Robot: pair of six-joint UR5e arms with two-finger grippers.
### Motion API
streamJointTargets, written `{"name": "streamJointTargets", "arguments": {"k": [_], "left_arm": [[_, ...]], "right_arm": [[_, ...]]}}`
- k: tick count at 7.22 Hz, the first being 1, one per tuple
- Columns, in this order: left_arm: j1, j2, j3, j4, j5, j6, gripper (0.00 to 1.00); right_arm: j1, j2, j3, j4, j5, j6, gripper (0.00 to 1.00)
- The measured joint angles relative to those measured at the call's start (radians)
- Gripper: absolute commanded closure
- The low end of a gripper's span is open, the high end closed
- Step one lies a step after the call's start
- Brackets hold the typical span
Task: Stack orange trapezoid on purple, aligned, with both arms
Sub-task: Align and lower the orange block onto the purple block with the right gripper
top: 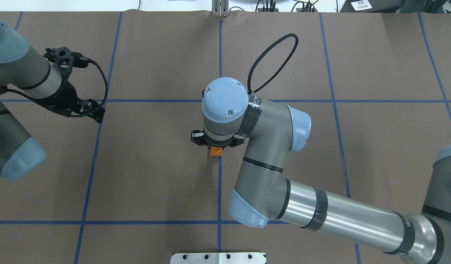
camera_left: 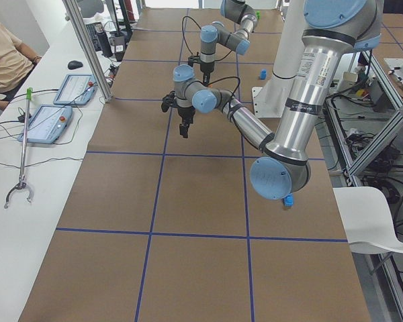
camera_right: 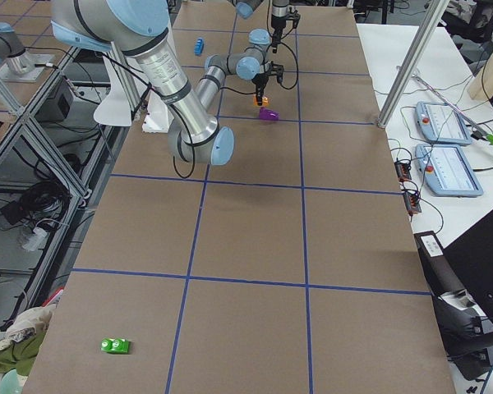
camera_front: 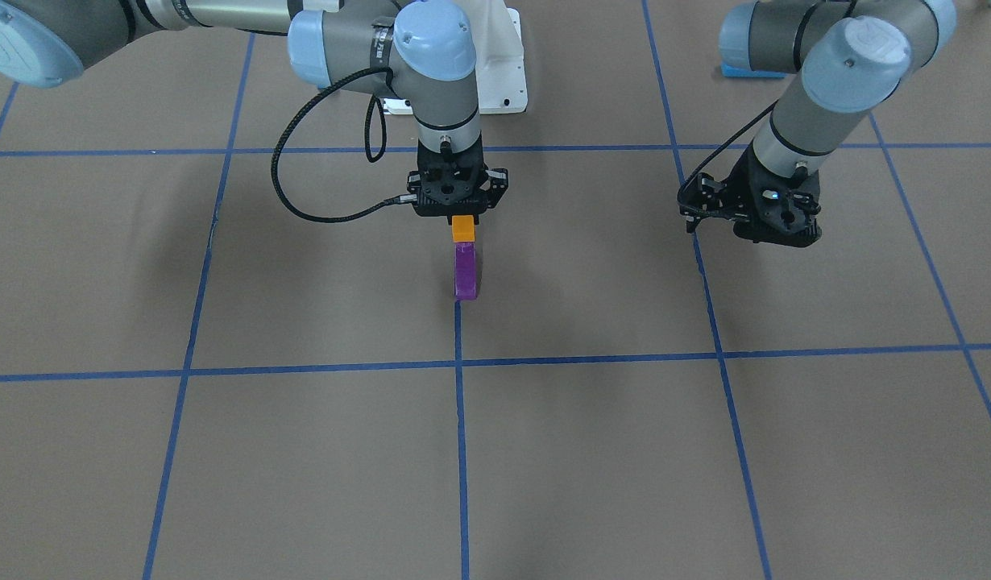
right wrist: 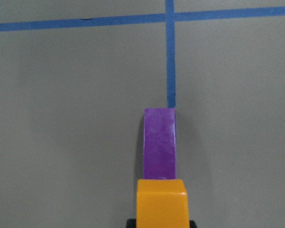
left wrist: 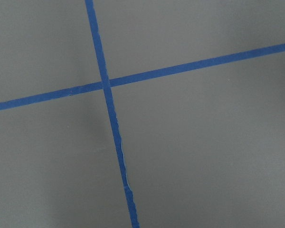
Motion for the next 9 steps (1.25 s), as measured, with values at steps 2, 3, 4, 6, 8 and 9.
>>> {"name": "streamJointTargets", "arguments": {"k": [2, 3, 4, 6, 8, 9], "left_arm": [[0.001, -0.002, -0.004, 0.0, 0.0, -0.011, 0.0], [0.002, -0.003, -0.005, 0.0, 0.0, -0.018, 0.0], [0.003, -0.003, -0.006, 0.0, 0.0, -0.022, 0.0], [0.004, -0.004, -0.006, 0.0, 0.0, -0.024, 0.0], [0.004, -0.004, -0.005, 0.0, 0.001, -0.024, 0.0], [0.005, -0.004, -0.005, 0.0, 0.0, -0.024, 0.0]], "right_arm": [[0.001, 0.0, -0.021, 0.002, -0.005, -0.038, 1.0], [0.0, 0.0, -0.035, 0.003, -0.006, -0.047, 1.0], [0.0, 0.0, -0.044, 0.004, -0.006, -0.057, 1.0], [-0.001, 0.002, -0.055, 0.005, -0.007, -0.065, 1.0], [-0.002, 0.003, -0.057, 0.005, -0.006, -0.066, 1.0], [-0.002, 0.005, -0.057, 0.005, -0.005, -0.066, 1.0]]}}
